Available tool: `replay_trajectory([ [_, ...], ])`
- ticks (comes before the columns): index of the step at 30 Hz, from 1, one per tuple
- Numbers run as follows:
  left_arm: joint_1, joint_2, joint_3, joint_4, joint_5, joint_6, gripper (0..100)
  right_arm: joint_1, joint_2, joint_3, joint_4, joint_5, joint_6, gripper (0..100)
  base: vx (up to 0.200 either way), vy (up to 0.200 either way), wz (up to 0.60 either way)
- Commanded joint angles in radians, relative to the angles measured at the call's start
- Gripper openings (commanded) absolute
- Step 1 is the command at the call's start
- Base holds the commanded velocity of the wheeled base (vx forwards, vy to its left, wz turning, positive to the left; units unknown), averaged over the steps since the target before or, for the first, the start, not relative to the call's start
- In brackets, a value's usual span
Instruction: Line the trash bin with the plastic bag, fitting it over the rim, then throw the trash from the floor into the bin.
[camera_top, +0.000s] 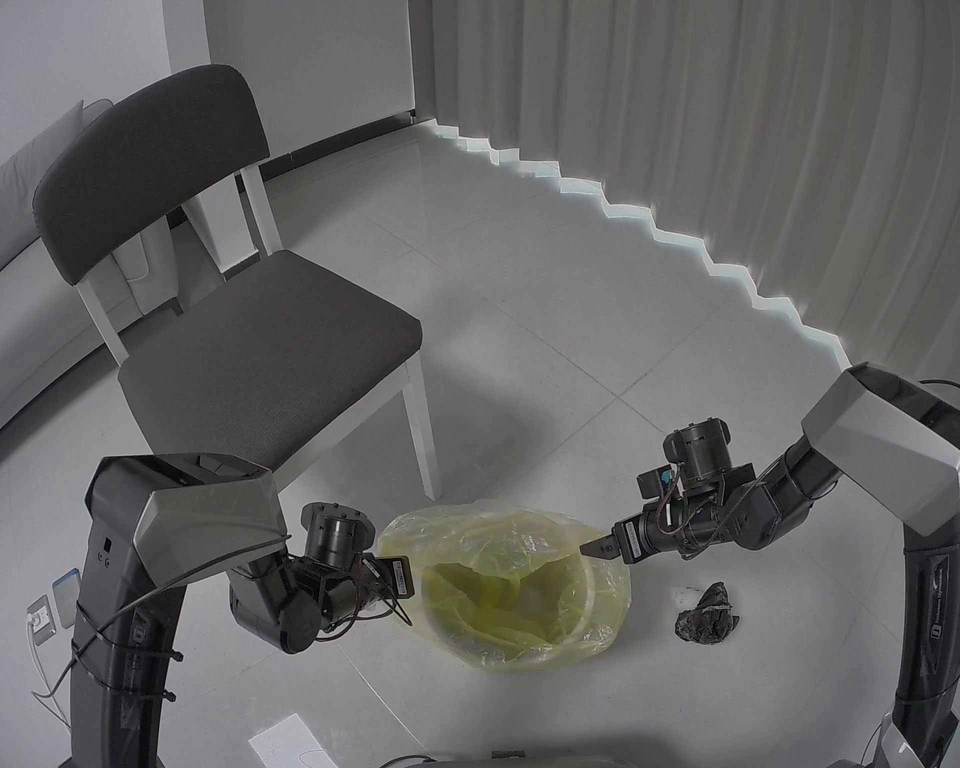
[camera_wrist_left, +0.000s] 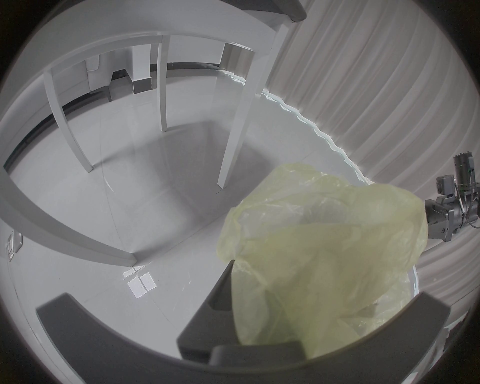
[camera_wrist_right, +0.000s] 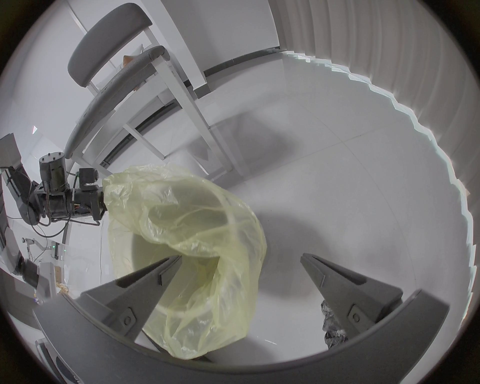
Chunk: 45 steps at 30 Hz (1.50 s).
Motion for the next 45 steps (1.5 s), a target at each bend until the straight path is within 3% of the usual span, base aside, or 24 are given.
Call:
replay_trajectory([
  [1, 0.009, 0.007, -0.091, 0.075, 0.006, 0.001, 0, 0.003, 0.062, -0.07, 0.003, 0.0, 0.001, 100, 0.0, 0.0, 0.0],
  [12, 0.004, 0.062, -0.269, 0.207, 0.049, -0.001, 0, 0.007, 0.11, -0.096, -0.004, 0.0, -0.002, 100, 0.0, 0.0, 0.0],
  [27, 0.004, 0.035, -0.241, 0.193, 0.051, -0.004, 0, -0.14, 0.18, -0.183, 0.006, 0.0, -0.024, 100, 0.0, 0.0, 0.0],
  [38, 0.004, 0.061, -0.255, 0.205, 0.051, -0.009, 0, -0.132, 0.062, -0.081, -0.004, 0.008, -0.019, 100, 0.0, 0.0, 0.0],
  [39, 0.006, 0.061, -0.253, 0.207, 0.049, -0.009, 100, -0.131, 0.053, -0.071, -0.006, 0.008, -0.019, 100, 0.0, 0.0, 0.0],
  [45, 0.003, 0.047, -0.209, 0.201, 0.08, -0.012, 100, -0.092, -0.044, 0.019, -0.006, 0.009, -0.016, 100, 0.0, 0.0, 0.0],
])
